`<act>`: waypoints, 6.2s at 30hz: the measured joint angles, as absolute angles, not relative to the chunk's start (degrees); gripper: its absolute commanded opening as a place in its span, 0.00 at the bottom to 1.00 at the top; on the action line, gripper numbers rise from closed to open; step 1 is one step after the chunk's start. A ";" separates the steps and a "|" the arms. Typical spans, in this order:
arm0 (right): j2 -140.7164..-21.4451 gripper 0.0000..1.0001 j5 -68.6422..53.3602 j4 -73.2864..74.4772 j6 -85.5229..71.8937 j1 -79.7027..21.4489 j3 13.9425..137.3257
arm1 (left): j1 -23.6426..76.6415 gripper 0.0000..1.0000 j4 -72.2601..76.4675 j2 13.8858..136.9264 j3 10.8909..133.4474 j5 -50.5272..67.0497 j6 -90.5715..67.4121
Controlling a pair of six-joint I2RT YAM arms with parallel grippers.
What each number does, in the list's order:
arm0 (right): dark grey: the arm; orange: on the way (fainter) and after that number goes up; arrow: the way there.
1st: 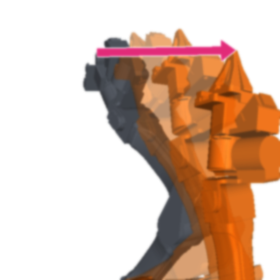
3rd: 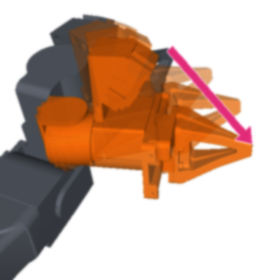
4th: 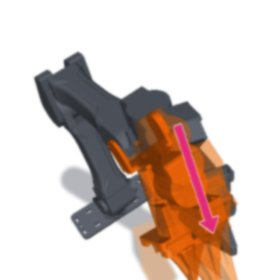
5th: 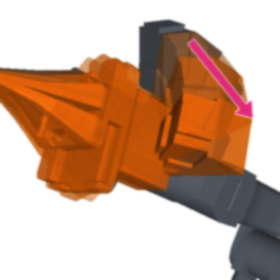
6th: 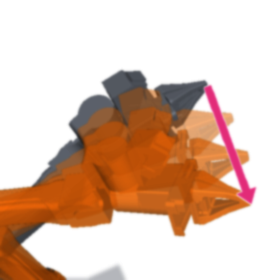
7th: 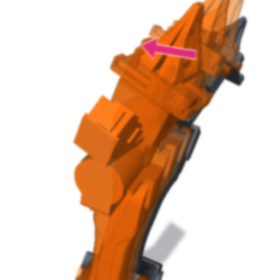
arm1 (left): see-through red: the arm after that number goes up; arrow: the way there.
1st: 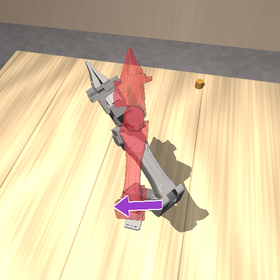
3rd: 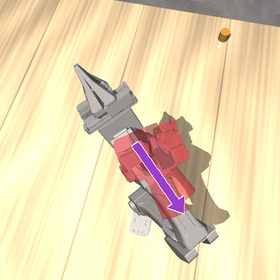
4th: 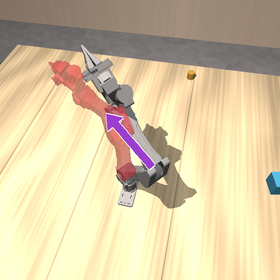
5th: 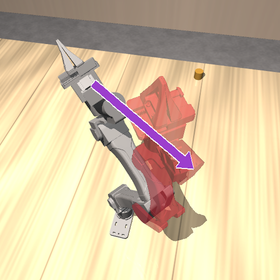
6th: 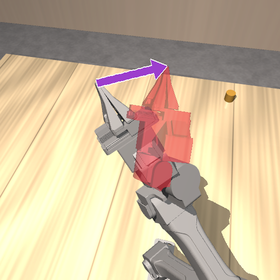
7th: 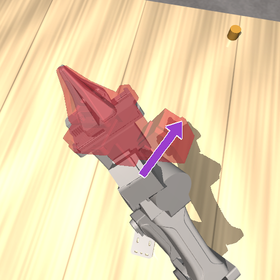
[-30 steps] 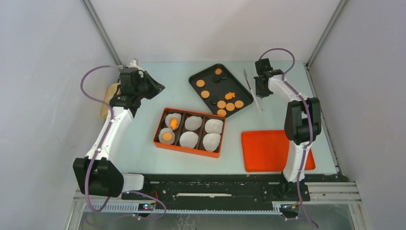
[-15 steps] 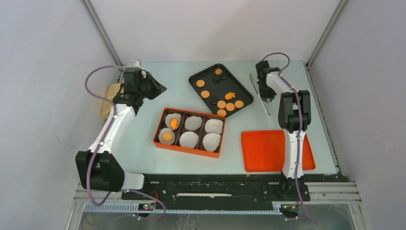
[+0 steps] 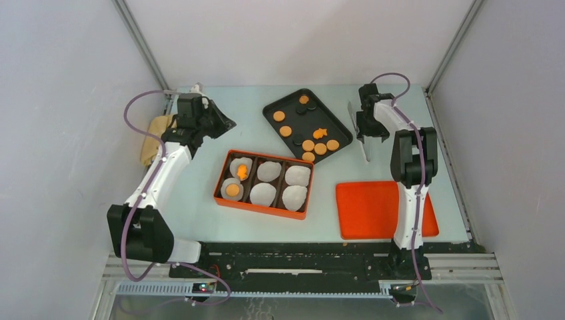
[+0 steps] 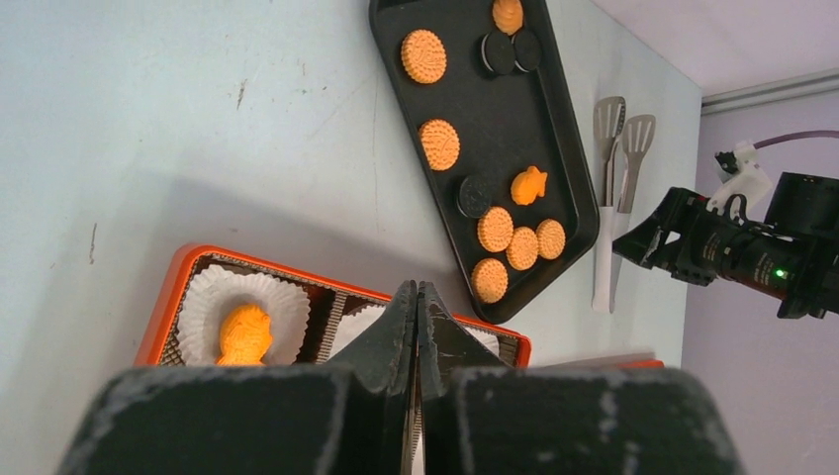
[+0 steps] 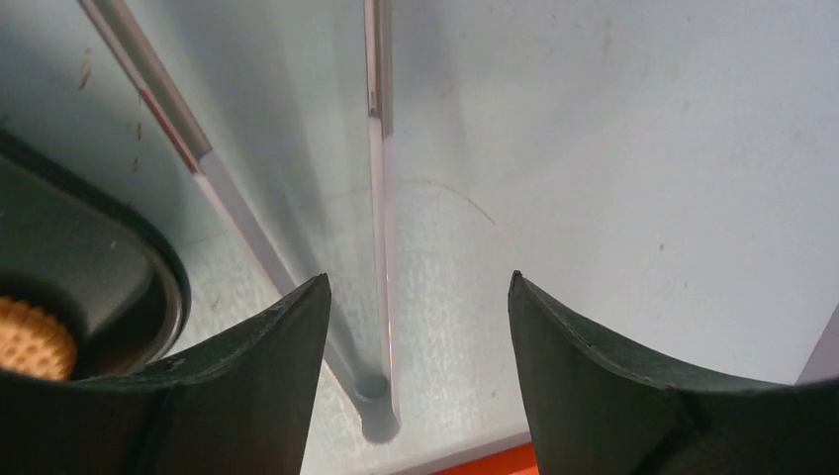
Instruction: Pack the cookies
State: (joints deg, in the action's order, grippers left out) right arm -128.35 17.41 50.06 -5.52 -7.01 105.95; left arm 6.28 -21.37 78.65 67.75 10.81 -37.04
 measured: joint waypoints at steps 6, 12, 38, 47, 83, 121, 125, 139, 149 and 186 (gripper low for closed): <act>-120.49 0.75 14.46 48.12 -7.70 -7.01 99.98 | 7.29 0.04 -21.12 78.76 69.01 10.90 -37.04; -119.04 0.76 9.74 47.94 -7.88 -7.70 100.49 | 7.86 0.04 -20.75 78.78 69.25 10.90 -37.04; -132.64 0.41 6.22 50.76 -6.00 -5.34 111.26 | 8.54 0.03 -20.69 78.78 69.25 10.81 -37.04; -124.77 0.40 6.98 50.59 -6.57 -7.73 103.59 | 11.09 0.03 -20.58 81.08 70.46 10.79 -36.97; -106.80 0.44 11.53 47.18 -6.11 -30.37 94.87 | 16.34 0.04 -17.69 78.85 75.50 8.88 -34.11; -134.78 0.52 13.17 48.99 -7.49 -30.24 127.98 | 13.30 0.07 -18.09 78.85 73.17 8.29 -33.47; -135.98 0.42 12.27 49.25 -7.81 -29.67 128.64 | 12.82 0.07 -17.87 78.85 72.64 9.39 -33.56; -127.00 0.32 11.86 47.55 -7.88 -30.15 116.97 | 12.32 0.06 -17.15 77.69 71.50 10.83 -33.65; -97.89 0.32 9.23 43.90 -8.05 -34.81 97.67 | 11.68 0.06 -17.28 74.11 70.91 10.11 -33.67; -97.80 0.61 7.07 46.48 -7.68 -53.43 87.64 | 10.63 0.10 -19.90 70.87 69.21 8.10 -33.58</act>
State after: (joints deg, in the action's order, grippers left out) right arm -97.80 7.07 46.48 -7.68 -53.43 87.64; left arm 10.63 -19.90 70.87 69.21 8.10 -33.58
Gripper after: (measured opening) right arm 0.608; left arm 0.097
